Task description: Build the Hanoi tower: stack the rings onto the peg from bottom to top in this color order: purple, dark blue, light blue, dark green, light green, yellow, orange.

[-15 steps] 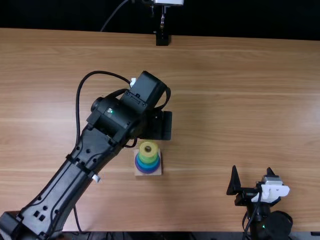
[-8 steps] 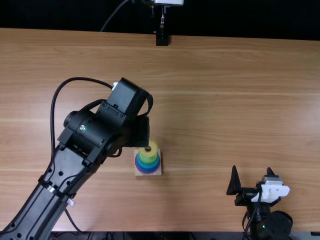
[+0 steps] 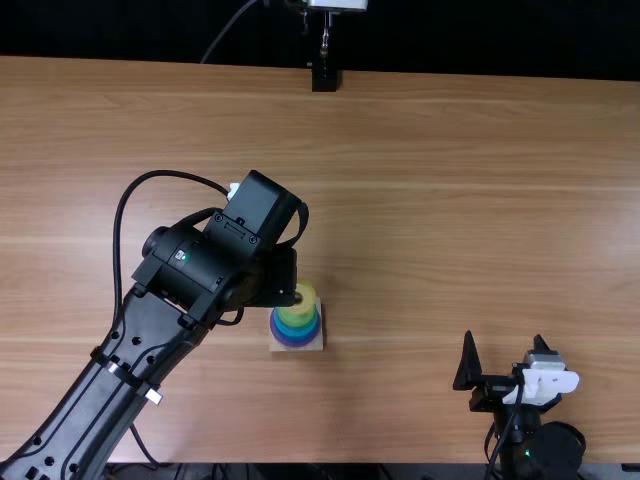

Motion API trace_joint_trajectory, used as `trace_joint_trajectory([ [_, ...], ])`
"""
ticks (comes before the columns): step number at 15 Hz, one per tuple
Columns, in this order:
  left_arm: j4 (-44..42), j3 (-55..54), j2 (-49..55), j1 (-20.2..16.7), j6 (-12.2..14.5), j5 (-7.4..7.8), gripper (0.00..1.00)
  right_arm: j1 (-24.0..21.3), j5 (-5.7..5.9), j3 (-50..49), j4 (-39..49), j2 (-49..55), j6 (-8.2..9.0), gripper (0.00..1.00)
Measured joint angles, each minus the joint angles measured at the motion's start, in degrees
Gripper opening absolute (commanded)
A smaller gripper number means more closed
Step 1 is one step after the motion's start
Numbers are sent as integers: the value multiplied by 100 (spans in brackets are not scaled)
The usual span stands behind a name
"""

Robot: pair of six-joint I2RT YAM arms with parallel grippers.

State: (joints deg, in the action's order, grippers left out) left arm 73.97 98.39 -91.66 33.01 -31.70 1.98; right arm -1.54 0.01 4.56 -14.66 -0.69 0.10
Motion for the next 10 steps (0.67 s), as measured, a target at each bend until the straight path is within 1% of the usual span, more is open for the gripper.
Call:
trace_joint_trajectory([
  [3,-31,-17,2,90,-2,-4,0,0,0,-2,-2,-2,0,100],
  [5,-55,-63,2,332,-31,-2,0,-2,2,-2,0,-2,0,100],
  [8,-127,-96,2,525,-267,15,0,0,2,-2,0,0,0,100],
  [10,-358,-188,2,525,-315,15,0,0,2,-2,2,0,0,100],
])
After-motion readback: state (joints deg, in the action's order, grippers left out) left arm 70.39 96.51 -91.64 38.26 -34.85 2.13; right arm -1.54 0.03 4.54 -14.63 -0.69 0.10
